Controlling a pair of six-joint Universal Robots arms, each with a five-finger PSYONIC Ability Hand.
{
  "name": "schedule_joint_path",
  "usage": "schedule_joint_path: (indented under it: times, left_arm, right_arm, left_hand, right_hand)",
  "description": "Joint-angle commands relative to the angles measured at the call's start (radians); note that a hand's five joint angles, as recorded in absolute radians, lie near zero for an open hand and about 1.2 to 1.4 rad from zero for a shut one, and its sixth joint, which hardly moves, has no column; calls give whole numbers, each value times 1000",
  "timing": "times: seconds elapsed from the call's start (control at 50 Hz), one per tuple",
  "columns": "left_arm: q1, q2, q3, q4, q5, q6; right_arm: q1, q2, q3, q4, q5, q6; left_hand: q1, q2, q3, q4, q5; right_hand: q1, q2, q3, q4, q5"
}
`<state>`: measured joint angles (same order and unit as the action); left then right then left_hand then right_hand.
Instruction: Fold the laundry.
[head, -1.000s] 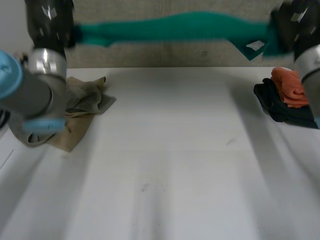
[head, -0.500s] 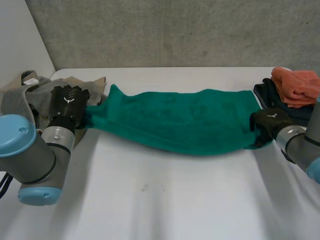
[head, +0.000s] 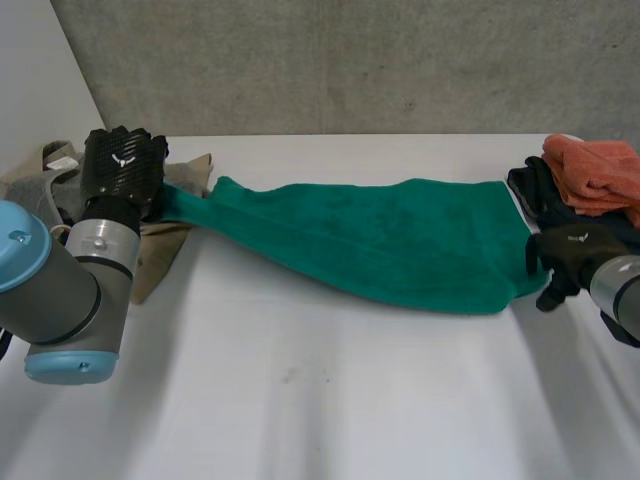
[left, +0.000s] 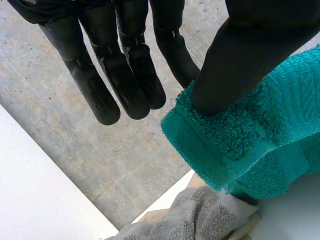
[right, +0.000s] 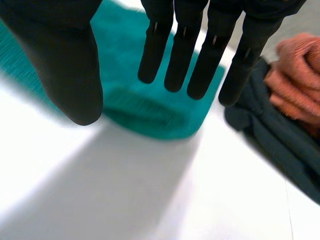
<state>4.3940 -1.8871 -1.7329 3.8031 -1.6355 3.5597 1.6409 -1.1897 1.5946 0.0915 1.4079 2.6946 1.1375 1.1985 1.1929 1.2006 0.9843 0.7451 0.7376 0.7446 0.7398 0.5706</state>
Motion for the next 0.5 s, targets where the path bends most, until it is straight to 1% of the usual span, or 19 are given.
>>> schedule_joint_path:
  times: [0.02, 0.04, 0.08, 0.18, 0.28, 0.34, 0.5]
  left_arm:
    - [-4, -6, 4, 0, -1, -8]
    - [-4, -6, 4, 0, -1, -12]
    - [-4, -7, 4, 0, -1, -24]
    - [-2, -9, 3, 0, -1, -33]
    - [-2, -9, 3, 0, -1, -33]
    - [-2, -9, 3, 0, -1, -35]
    - [-2, -10, 0, 0, -1, -35]
  right_arm:
    - [0, 60, 19, 63, -3, -151]
    - [3, 96, 5, 63, 5, -153]
    - [5, 123, -10, 62, 2, -150]
    - [5, 154, -44, 25, -4, -115]
    - [7, 176, -82, -70, -7, -61]
    - [10, 191, -111, -84, -9, -47]
    - [74, 260, -232, -82, -3, -30]
  left_hand:
    - [259, 198, 203, 196, 237]
    - [259, 198, 203, 196, 237]
    - [259, 198, 203, 196, 237]
    - [259, 198, 203, 196, 237]
    - [259, 198, 203, 196, 237]
    - [259, 198, 203, 196, 237]
    - [259, 198, 203, 196, 237]
  right_hand:
    - [174, 181, 174, 179, 174]
    - [174, 181, 174, 179, 174]
    - [174, 181, 174, 179, 174]
    - [150, 158, 151, 156, 150]
    - [-11, -3, -10, -5, -11]
    - [-134, -127, -134, -129, -134]
    - [-164, -156, -163, -159, -164]
